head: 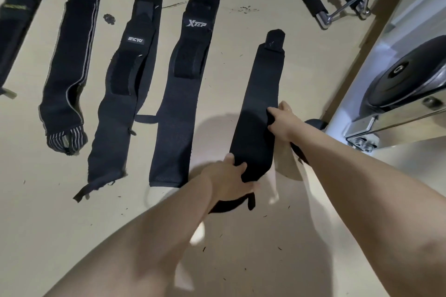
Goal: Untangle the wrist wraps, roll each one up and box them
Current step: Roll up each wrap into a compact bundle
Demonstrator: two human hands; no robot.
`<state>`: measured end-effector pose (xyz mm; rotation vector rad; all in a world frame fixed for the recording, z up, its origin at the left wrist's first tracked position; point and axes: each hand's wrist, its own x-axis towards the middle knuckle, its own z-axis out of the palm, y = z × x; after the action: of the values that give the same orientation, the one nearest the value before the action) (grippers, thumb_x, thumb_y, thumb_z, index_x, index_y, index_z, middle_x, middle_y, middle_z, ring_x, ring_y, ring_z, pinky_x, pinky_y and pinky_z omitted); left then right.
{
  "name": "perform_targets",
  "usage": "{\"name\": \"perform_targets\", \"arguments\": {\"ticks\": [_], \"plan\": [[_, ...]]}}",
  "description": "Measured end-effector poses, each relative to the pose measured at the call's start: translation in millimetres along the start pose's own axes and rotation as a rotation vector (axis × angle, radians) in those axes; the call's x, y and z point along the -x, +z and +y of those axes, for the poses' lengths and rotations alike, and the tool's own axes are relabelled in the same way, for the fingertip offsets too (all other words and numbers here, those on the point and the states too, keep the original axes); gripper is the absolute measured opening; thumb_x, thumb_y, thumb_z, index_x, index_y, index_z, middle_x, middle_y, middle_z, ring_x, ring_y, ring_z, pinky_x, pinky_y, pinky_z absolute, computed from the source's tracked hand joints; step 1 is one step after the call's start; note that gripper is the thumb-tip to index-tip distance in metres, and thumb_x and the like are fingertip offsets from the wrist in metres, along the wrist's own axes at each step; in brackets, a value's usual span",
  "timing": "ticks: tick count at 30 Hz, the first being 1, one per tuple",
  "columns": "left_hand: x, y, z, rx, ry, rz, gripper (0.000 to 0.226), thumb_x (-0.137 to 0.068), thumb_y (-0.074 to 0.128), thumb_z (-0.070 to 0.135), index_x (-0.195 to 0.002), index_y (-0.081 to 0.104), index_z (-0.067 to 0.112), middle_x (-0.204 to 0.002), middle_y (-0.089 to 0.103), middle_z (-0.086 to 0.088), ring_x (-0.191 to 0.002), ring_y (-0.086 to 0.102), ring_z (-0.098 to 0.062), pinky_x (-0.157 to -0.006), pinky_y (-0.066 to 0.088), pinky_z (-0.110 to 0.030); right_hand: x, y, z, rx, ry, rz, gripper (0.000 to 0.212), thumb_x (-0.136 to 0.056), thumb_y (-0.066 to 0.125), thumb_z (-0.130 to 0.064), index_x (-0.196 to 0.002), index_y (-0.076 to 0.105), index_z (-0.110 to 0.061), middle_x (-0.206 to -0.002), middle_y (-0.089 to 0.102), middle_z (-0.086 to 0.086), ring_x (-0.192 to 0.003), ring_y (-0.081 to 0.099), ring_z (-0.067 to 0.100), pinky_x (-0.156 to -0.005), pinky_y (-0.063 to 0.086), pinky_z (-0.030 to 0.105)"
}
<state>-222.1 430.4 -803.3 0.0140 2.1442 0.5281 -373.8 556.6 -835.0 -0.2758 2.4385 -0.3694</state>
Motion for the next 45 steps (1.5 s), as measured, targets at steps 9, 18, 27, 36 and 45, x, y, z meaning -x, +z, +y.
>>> {"name": "perform_targets", "arguments": {"ticks": [9,18,27,36,45], "plan": [[-18.7,-17.3,-22.4,0.004,0.166,0.069,0.041,-0.102,0.038,0.025,-0.142,0.046,0.025,-0.145,0.045,0.001,-0.131,0.042,-0.018,-0.107,0.028,-0.026,4.9,-0.2,-2.0,0.293,-0.129,-0.078,0.037,-0.098,0.041,-0.017,-0.134,0.048,-0.01,-0.142,0.039,0.008,-0.132,0.039,0.029,-0.106,0.036,0.042],[-87.0,-87.6,-19.1,-0.441,0.132,0.5,0.092,-0.09,0.061,0.042,-0.154,-0.001,0.018,-0.161,-0.01,-0.008,-0.148,-0.001,-0.026,-0.117,0.011,-0.035,-58.4,-46.9,-28.3,-0.04,-0.067,0.26,0.023,-0.09,0.037,-0.004,-0.106,0.052,-0.011,-0.115,0.048,0.012,-0.103,0.048,0.03,-0.076,0.033,0.029],[-128.6,-109.3,-17.4,-0.578,0.109,0.293,0.124,-0.074,0.076,0.048,-0.151,-0.015,0.013,-0.157,-0.023,-0.015,-0.147,-0.012,-0.027,-0.119,-0.001,-0.037,-135.1,-75.5,-45.0,-0.545,0.048,0.258,0.046,-0.099,0.038,-0.013,-0.142,0.025,-0.008,-0.138,0.041,0.009,-0.115,0.047,0.028,-0.089,0.04,0.032],[-127.7,-115.8,-16.4,-0.525,0.181,0.368,0.127,-0.06,0.086,0.045,-0.152,0.004,0.013,-0.159,-0.004,-0.013,-0.146,0.006,-0.028,-0.115,0.018,-0.034,-155.2,-89.8,-49.8,-0.594,0.079,0.203,0.036,-0.086,0.063,-0.018,-0.121,0.054,-0.012,-0.116,0.059,0.007,-0.104,0.056,0.029,-0.096,0.047,0.045],[-127.5,-114.6,-20.4,-0.484,0.177,0.35,0.123,-0.064,0.084,0.042,-0.153,0.003,0.015,-0.16,-0.007,-0.012,-0.147,0.004,-0.028,-0.116,0.018,-0.036,-154.5,-120.4,-46.0,-0.343,0.04,0.48,0.031,-0.091,0.057,-0.013,-0.062,0.046,-0.011,-0.06,0.05,0.004,-0.053,0.05,0.02,-0.062,0.036,0.03]]}}
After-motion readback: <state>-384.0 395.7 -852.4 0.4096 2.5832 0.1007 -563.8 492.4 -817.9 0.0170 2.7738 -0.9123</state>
